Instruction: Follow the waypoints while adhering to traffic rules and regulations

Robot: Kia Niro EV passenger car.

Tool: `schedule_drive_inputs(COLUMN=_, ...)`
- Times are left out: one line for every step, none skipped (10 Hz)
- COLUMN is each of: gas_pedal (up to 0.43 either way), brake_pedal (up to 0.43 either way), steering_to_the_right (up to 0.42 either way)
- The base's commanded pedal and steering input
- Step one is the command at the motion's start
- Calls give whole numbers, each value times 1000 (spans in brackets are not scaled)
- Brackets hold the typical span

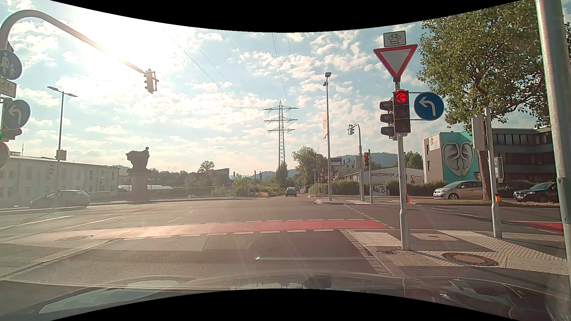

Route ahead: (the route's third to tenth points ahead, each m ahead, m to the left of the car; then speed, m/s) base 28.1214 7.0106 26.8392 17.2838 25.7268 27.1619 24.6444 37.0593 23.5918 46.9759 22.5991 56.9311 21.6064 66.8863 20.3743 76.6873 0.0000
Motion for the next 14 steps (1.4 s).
schedule_drive_inputs(gas_pedal=0, brake_pedal=232, steering_to_the_right=-8)
schedule_drive_inputs(gas_pedal=0, brake_pedal=232, steering_to_the_right=-8)
schedule_drive_inputs(gas_pedal=0, brake_pedal=232, steering_to_the_right=-8)
schedule_drive_inputs(gas_pedal=0, brake_pedal=232, steering_to_the_right=-8)
schedule_drive_inputs(gas_pedal=0, brake_pedal=232, steering_to_the_right=-8)
schedule_drive_inputs(gas_pedal=0, brake_pedal=226, steering_to_the_right=-8)
schedule_drive_inputs(gas_pedal=0, brake_pedal=232, steering_to_the_right=-8)
schedule_drive_inputs(gas_pedal=0, brake_pedal=226, steering_to_the_right=-8)
schedule_drive_inputs(gas_pedal=0, brake_pedal=232, steering_to_the_right=-8)
schedule_drive_inputs(gas_pedal=0, brake_pedal=226, steering_to_the_right=-8)
schedule_drive_inputs(gas_pedal=0, brake_pedal=232, steering_to_the_right=-9)
schedule_drive_inputs(gas_pedal=0, brake_pedal=232, steering_to_the_right=-9)
schedule_drive_inputs(gas_pedal=0, brake_pedal=232, steering_to_the_right=-9)
schedule_drive_inputs(gas_pedal=0, brake_pedal=232, steering_to_the_right=-8)
